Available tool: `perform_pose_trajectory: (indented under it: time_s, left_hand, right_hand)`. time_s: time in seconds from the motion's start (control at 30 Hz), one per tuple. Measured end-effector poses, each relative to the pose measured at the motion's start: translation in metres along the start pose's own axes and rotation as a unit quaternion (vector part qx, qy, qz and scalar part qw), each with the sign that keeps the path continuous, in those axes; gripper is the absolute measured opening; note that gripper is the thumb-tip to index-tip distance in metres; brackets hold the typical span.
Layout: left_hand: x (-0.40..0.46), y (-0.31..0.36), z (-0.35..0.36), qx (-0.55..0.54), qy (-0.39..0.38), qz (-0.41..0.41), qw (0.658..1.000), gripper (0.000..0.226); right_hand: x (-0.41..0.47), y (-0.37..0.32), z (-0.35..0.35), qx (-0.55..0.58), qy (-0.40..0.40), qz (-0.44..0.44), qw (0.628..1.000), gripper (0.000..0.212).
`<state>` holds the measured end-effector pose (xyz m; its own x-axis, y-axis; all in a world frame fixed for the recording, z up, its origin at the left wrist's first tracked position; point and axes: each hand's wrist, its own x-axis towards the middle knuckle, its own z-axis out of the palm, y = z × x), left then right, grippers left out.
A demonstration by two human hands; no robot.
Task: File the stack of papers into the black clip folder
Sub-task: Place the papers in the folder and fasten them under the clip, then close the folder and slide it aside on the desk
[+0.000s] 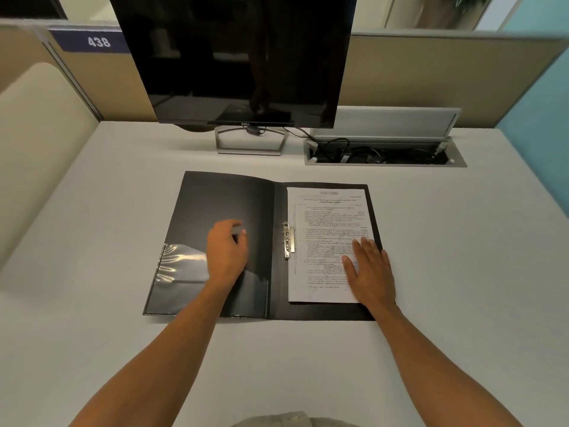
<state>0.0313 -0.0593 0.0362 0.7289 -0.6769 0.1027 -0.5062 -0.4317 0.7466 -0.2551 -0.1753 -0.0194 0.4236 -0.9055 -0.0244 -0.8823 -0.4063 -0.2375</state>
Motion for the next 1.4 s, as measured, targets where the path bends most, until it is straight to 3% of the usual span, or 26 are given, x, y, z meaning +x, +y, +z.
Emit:
perform_pose_trajectory:
  time_s: [0.1, 0.2, 0.4, 0.53, 0.67, 0.83, 1.1, 1.2, 1.3, 1.37, 1.4]
  left_hand:
    - [0.016, -0.010, -0.021, 0.091, 0.055, 0.023, 0.994, 0.030]
    - [0.027, -0.024, -0.039, 0.159, 0.087, -0.040, 0.983, 0.048]
    - [0.030, -0.027, -0.045, 0.156, 0.015, -0.146, 0.977, 0.069]
    - [0.029, -0.007, -0.048, 0.161, 0.063, -0.131, 0.976, 0.061]
    - [0.034, 0.021, -0.072, 0.164, 0.109, -0.080, 0.977, 0.035]
    - [0.042, 0.064, -0.103, 0.171, 0.107, -0.051, 0.978, 0.023]
    - [0.025, 0.134, -0.102, -0.047, -0.028, 0.079, 0.995, 0.022]
    - [0.009, 0.148, -0.085, -0.167, -0.065, 0.096, 0.979, 0.024]
    - [-0.003, 0.154, -0.067, -0.216, -0.197, 0.105, 0.950, 0.041]
    - [-0.010, 0.153, -0.055, -0.214, -0.258, 0.120, 0.934, 0.052]
    - [-0.014, 0.152, -0.048, -0.215, -0.277, 0.115, 0.930, 0.056]
  right_hand:
    - [-0.001, 0.010, -0.002, 0.001, 0.001, 0.001, 1.000, 0.064]
    - [-0.002, 0.018, -0.004, 0.003, 0.002, 0.002, 1.000, 0.065]
    - [-0.003, 0.023, -0.004, 0.008, 0.002, 0.000, 1.000, 0.064]
    - [-0.002, 0.026, -0.004, 0.016, 0.003, 0.000, 1.000, 0.064]
    - [-0.002, 0.028, -0.003, 0.031, 0.006, 0.001, 1.000, 0.064]
    - [-0.001, 0.029, -0.001, 0.042, 0.002, 0.003, 0.999, 0.065]
    - [0.000, 0.030, 0.002, 0.090, 0.009, -0.003, 0.996, 0.064]
    - [-0.003, 0.026, 0.003, 0.113, 0.006, 0.005, 0.994, 0.065]
    - [-0.005, 0.015, 0.003, 0.143, 0.011, 0.012, 0.990, 0.064]
    - [-0.008, 0.007, -0.002, 0.237, 0.012, 0.034, 0.971, 0.061]
    - [-0.008, 0.004, -0.008, 0.323, 0.015, 0.058, 0.944, 0.057]
